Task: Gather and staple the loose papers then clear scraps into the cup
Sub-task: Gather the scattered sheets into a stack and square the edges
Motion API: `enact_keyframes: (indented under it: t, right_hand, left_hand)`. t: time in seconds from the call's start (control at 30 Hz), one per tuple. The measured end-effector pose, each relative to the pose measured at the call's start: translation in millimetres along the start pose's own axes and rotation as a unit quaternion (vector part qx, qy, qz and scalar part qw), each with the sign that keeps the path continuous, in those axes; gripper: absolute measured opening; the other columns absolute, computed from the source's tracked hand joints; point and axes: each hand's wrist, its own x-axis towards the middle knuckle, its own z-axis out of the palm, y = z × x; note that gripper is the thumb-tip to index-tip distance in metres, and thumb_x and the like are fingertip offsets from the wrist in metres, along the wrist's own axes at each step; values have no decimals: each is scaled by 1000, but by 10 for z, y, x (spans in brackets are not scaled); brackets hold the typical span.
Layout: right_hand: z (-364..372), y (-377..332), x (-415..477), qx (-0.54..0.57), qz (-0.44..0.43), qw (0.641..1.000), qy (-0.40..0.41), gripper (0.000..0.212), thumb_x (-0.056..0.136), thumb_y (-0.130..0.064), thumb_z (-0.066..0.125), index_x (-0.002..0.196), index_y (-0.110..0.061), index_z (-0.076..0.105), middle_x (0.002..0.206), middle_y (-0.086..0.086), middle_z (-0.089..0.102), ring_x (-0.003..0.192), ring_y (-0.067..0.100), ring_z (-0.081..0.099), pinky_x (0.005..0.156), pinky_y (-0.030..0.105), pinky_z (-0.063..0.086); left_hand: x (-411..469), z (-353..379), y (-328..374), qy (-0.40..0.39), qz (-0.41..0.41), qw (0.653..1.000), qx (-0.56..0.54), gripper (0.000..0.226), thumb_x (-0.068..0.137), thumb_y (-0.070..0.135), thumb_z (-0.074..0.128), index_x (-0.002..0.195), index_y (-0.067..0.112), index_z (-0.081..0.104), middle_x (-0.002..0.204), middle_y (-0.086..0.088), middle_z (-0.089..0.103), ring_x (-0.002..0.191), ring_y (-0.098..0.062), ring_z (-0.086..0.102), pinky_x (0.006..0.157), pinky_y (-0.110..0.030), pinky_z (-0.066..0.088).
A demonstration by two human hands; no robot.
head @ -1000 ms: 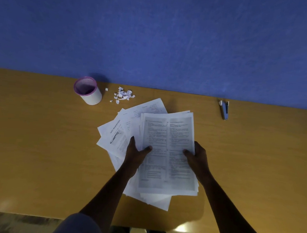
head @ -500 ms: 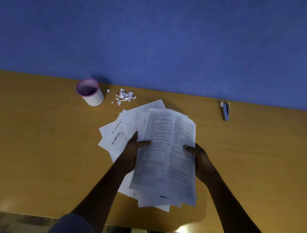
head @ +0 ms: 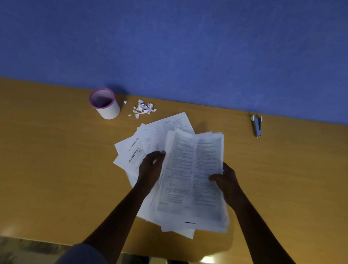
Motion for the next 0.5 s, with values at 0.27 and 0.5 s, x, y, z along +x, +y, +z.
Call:
enact_keyframes:
  t: [0.27, 0.5]
  right_hand:
    - [-70, 139, -25, 30, 41, 997, 63, 51, 66, 6, 68, 117, 0, 70, 112, 19, 75, 103, 36, 71, 79, 46, 62]
    - [23, 259, -3, 58, 70, 991, 94, 41, 79, 21, 63, 117, 4, 67, 96, 10, 74, 87, 31, 70, 64, 32, 61]
  left_hand:
    - [-22, 96, -13, 133, -71, 967, 203, 64, 90, 14, 70, 147, 10, 42, 156, -16, 37, 141, -41, 35, 110, -56, 41]
    - [22, 75, 9, 94, -88, 973, 189, 66, 89, 10, 68, 148, 6, 40, 150, -18, 46, 135, -40, 50, 108, -50, 45]
